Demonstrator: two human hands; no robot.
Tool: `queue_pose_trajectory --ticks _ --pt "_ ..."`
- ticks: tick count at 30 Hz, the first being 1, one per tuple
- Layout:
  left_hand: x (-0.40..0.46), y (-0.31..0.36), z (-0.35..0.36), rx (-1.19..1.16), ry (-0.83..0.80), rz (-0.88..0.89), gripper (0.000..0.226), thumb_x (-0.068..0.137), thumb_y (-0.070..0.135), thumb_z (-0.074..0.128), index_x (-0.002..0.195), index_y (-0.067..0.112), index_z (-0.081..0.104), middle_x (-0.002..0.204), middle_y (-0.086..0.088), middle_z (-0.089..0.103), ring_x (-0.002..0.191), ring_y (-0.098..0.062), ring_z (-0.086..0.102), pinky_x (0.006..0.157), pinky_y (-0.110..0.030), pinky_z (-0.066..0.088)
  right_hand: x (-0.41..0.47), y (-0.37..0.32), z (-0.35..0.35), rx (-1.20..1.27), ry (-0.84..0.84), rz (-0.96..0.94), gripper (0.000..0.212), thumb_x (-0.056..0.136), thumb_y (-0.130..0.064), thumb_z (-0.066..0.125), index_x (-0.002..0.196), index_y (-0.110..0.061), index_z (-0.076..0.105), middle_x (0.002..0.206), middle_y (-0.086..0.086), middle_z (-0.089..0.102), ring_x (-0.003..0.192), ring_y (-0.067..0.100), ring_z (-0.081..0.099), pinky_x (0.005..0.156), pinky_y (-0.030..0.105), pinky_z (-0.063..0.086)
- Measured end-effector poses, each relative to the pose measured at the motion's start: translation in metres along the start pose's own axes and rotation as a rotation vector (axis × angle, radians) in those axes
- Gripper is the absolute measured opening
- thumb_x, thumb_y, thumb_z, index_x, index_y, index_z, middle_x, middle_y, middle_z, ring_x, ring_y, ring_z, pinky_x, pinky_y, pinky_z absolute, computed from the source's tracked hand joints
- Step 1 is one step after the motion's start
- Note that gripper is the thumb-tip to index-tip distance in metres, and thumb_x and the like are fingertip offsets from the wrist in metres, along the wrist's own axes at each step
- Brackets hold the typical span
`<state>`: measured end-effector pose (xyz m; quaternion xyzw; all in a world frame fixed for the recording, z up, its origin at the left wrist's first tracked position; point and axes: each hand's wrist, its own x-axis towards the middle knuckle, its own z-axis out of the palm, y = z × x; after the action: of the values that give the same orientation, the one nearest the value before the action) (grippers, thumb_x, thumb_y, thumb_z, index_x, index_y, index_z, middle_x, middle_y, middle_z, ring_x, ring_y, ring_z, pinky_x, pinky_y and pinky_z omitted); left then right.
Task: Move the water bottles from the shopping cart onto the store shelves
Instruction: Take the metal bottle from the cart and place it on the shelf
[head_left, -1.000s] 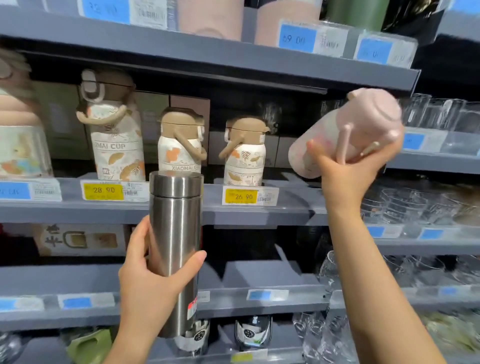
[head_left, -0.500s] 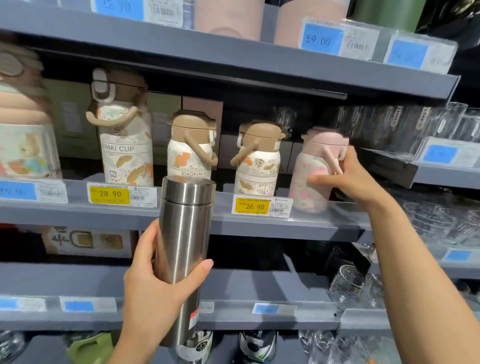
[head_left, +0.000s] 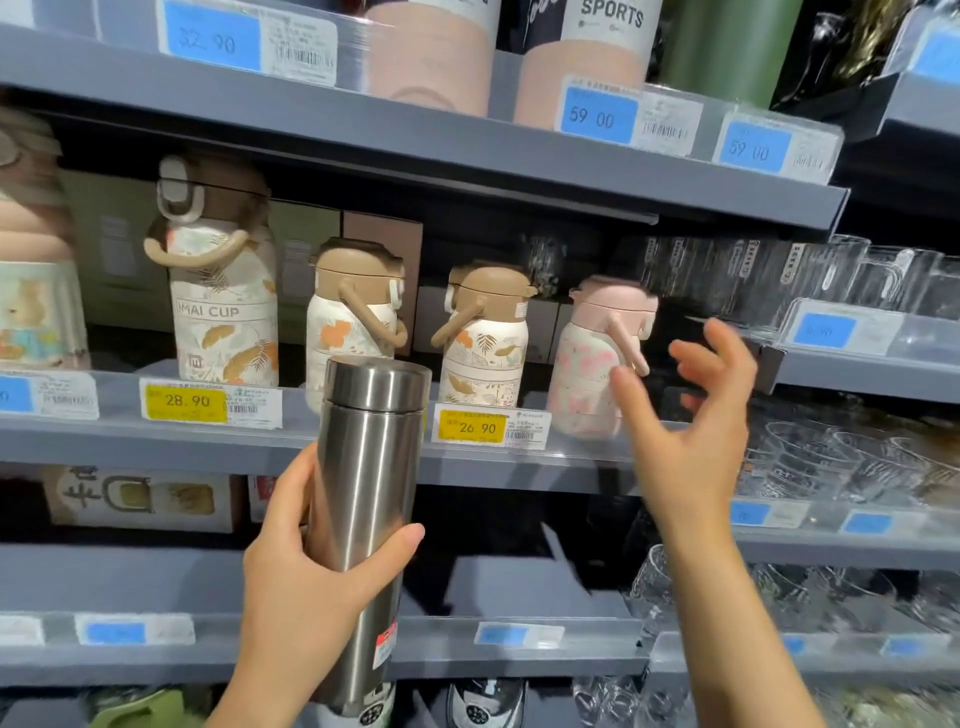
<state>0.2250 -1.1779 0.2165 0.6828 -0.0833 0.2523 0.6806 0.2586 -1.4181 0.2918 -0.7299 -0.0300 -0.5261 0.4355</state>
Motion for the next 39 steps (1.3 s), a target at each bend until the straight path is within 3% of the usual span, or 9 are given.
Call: queue_pose_trajectory --ticks 3,8,14,17,21,26,33,36,39 --pt "-0.008 0.001 0.004 0.013 -0.025 -0.008 0.085 0.045 0.037 0.082 0.118 0.057 0.042 0.105 0.036 0.058 0.095 0.009 0.059 0.076 -0.017 0.044 -0.034 -0.02 0.005 0.102 -0.12 -0.033 0.067 0.079 -0.042 0.069 0.137 -0.033 0.037 0.13 -0.011 0.052 0.122 0.007 0.048 0.098 0.021 0.039" --pt "-0.03 -0.004 -0.006 0.097 -0.01 -0.029 0.09 0.045 0.043 0.088 0.12 0.059 0.041 0.109 0.036 0.06 0.099 0.008 0.06 0.08 -0.015 0.045 -0.087 -0.046 0.023 0.288 -0.369 0.087 0.07 0.072 -0.055 0.065 0.135 -0.035 0.04 0.132 -0.018 0.052 0.126 0.004 0.047 0.101 0.024 0.04" --pt "-0.063 -0.011 -0.06 0.383 0.026 -0.029 0.091 0.05 0.049 0.076 0.133 0.054 0.039 0.116 0.022 0.061 0.109 -0.008 0.059 0.088 -0.038 0.051 -0.162 -0.073 0.069 0.641 -0.865 0.448 0.077 0.055 -0.049 0.077 0.125 -0.036 0.048 0.112 -0.02 0.065 0.109 0.001 0.06 0.09 0.024 0.049" --pt "-0.074 -0.009 -0.103 0.533 0.082 0.005 0.09 0.049 0.045 0.068 0.132 0.055 0.034 0.119 0.032 0.05 0.111 0.001 0.051 0.09 -0.026 0.046 -0.195 -0.099 0.096 0.79 -1.013 0.632 0.078 0.04 -0.037 0.082 0.112 -0.026 0.052 0.094 -0.008 0.073 0.089 0.013 0.07 0.07 0.024 0.054" --pt "-0.084 -0.009 -0.177 0.632 0.177 0.044 0.086 0.052 0.041 0.069 0.131 0.05 0.035 0.127 0.031 0.044 0.119 0.004 0.046 0.091 -0.008 0.037 -0.234 -0.149 0.134 0.881 -1.171 0.646 0.076 0.044 -0.02 0.086 0.111 -0.024 0.053 0.092 -0.003 0.074 0.086 0.015 0.071 0.068 0.026 0.056" --pt "-0.088 -0.02 -0.283 0.631 0.254 0.045 0.082 0.055 0.039 0.07 0.131 0.042 0.04 0.128 0.023 0.043 0.12 -0.002 0.048 0.088 -0.018 0.044 -0.293 -0.213 0.2 0.86 -1.276 0.639 0.081 0.046 -0.023 0.088 0.119 -0.015 0.054 0.097 0.008 0.073 0.092 0.023 0.071 0.075 0.037 0.057" --pt "-0.088 -0.037 -0.471 0.655 0.234 -0.176 0.094 0.054 0.054 0.075 0.124 0.073 0.015 0.129 0.04 0.036 0.122 0.01 0.041 0.093 -0.014 0.04 -0.4 -0.329 0.307 0.834 -1.353 0.646 0.062 0.059 0.009 0.085 0.109 -0.013 0.054 0.089 0.006 0.073 0.08 0.012 0.072 0.063 0.021 0.054" --pt "-0.086 -0.046 -0.517 0.561 0.234 -0.217 0.102 0.052 0.051 0.08 0.128 0.072 0.016 0.133 0.039 0.038 0.123 0.009 0.045 0.096 -0.022 0.044 -0.425 -0.361 0.336 0.827 -1.346 0.656 0.068 0.053 -0.003 0.086 0.111 -0.013 0.053 0.093 0.008 0.073 0.085 0.019 0.072 0.067 0.027 0.057" --pt "-0.081 -0.06 -0.55 0.435 0.281 -0.257 0.112 0.046 0.047 0.088 0.123 0.078 0.013 0.13 0.037 0.04 0.115 0.013 0.05 0.086 -0.015 0.046 -0.434 -0.378 0.363 0.841 -1.334 0.638 0.073 0.048 -0.01 0.088 0.112 -0.016 0.054 0.095 0.006 0.073 0.088 0.021 0.072 0.069 0.032 0.058"
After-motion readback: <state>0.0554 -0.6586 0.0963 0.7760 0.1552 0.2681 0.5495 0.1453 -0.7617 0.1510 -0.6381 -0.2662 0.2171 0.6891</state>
